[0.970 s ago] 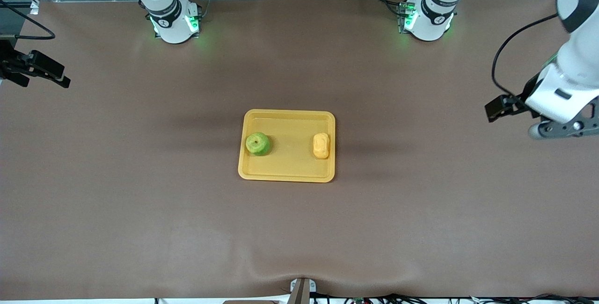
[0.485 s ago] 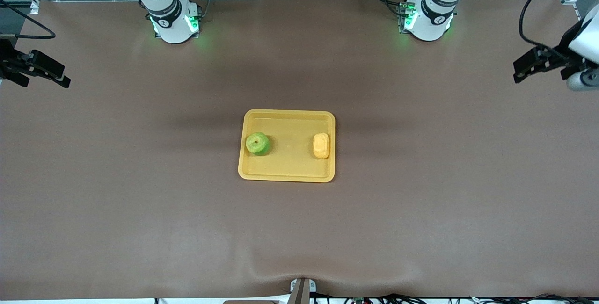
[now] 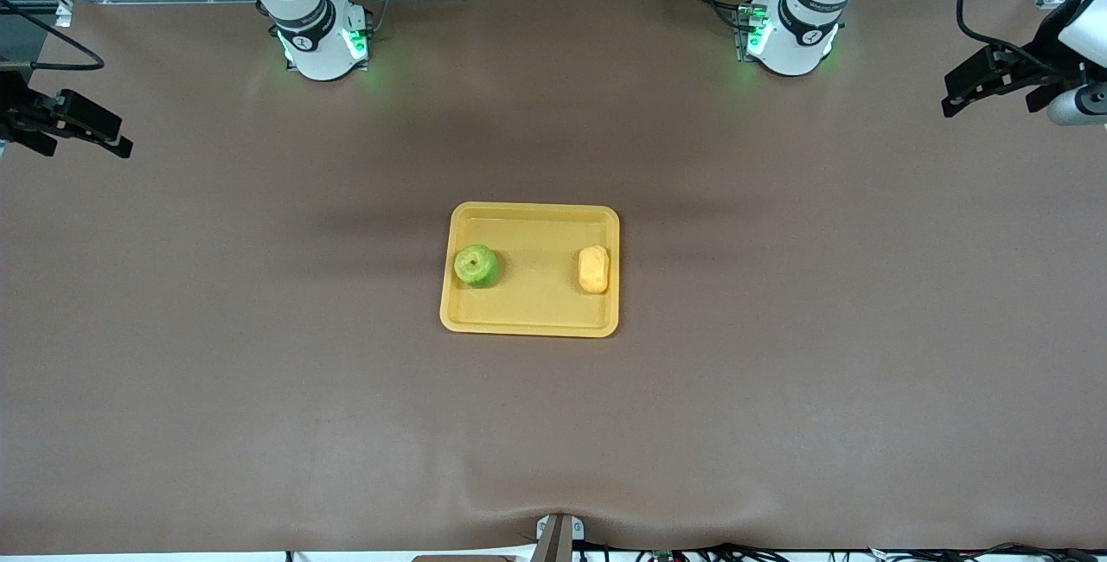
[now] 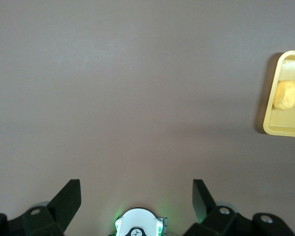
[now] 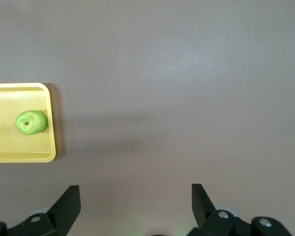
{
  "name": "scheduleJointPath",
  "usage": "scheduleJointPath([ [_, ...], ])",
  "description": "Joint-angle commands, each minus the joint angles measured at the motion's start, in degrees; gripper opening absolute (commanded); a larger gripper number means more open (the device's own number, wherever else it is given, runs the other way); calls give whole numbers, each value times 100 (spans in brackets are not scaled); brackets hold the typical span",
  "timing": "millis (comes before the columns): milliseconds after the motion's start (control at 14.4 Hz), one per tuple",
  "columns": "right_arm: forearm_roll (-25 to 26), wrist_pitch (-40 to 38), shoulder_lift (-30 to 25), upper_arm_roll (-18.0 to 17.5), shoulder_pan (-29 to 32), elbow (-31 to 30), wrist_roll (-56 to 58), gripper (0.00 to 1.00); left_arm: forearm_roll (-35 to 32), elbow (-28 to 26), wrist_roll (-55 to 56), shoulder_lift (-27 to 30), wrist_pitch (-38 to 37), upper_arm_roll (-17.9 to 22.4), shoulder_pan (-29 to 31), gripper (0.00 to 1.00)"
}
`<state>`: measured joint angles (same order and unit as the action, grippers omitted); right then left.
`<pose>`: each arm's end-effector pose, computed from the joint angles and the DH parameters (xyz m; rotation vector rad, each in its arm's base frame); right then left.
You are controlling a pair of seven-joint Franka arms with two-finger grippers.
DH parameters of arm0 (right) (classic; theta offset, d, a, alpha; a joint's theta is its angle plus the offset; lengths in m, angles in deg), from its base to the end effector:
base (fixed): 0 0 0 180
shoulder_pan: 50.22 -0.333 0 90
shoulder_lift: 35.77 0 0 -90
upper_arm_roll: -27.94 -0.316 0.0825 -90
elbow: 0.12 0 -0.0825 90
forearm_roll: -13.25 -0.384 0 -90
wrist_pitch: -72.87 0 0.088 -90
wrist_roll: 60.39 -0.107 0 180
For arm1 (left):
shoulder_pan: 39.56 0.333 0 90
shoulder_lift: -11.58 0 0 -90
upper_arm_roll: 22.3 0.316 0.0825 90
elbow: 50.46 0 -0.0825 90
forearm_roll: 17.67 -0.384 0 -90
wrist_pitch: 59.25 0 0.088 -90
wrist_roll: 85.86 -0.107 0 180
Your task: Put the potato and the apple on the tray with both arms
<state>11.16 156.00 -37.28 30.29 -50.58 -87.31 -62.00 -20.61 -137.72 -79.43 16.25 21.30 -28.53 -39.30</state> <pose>0.5338 -0.0146 0.6515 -3.1019 0.0919 0.0689 0.5085 -0.0499 0.6759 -3.0780 -0.0247 0.0453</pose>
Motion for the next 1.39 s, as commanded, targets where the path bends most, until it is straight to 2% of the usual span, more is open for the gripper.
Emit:
scheduleJointPath([
  [0,112,-139,-7,20,-8,149,-16,100,109,-159,25,201,-83,8,9,100],
  [1316,121,-139,2,11,0,158,-16,100,144,-89,-62,104,-101,17,18,100],
])
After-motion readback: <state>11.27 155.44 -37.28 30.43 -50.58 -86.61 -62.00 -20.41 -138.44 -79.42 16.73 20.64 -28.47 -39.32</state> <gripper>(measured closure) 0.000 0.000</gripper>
